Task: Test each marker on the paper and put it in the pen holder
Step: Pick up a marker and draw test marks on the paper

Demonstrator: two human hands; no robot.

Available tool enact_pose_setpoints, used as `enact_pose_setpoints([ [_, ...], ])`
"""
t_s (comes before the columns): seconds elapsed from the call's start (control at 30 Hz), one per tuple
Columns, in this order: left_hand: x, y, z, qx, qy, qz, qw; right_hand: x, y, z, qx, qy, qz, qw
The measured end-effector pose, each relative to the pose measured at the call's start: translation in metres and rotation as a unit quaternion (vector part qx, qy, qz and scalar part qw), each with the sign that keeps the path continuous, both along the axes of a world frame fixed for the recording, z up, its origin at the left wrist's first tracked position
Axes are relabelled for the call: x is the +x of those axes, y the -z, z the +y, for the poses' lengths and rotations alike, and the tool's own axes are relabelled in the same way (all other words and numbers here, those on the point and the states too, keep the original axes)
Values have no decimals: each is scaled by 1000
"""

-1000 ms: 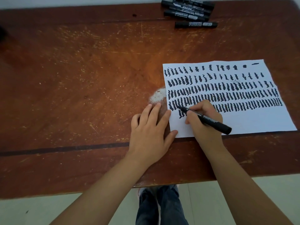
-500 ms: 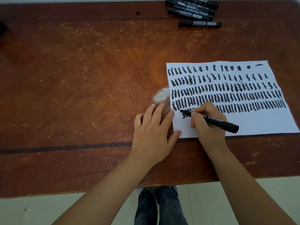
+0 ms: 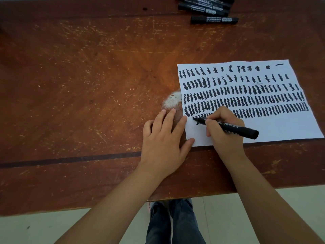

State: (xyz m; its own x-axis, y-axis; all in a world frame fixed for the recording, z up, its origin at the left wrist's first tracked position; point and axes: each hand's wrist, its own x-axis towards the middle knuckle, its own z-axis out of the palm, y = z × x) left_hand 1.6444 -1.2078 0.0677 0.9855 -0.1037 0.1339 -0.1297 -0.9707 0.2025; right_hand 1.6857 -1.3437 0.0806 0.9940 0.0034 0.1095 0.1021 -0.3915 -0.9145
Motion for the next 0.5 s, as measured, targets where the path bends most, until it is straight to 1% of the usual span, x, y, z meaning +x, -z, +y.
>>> enact_pose_setpoints([
  [0.13, 0, -1, 0, 0, 0, 1, 1000, 0, 1, -1, 3, -4, -7, 1000],
  [0.23, 0, -1, 0, 1, 1, 3, 1000, 1, 1, -1, 1, -4, 6, 1000],
  [0.37, 0, 1, 0, 2, 0, 4, 1000, 1, 2, -2, 25, -6, -3, 1000],
  [0.5, 0, 0, 0, 9, 0, 10, 1000, 2, 3, -3, 27, -8, 2, 1000],
])
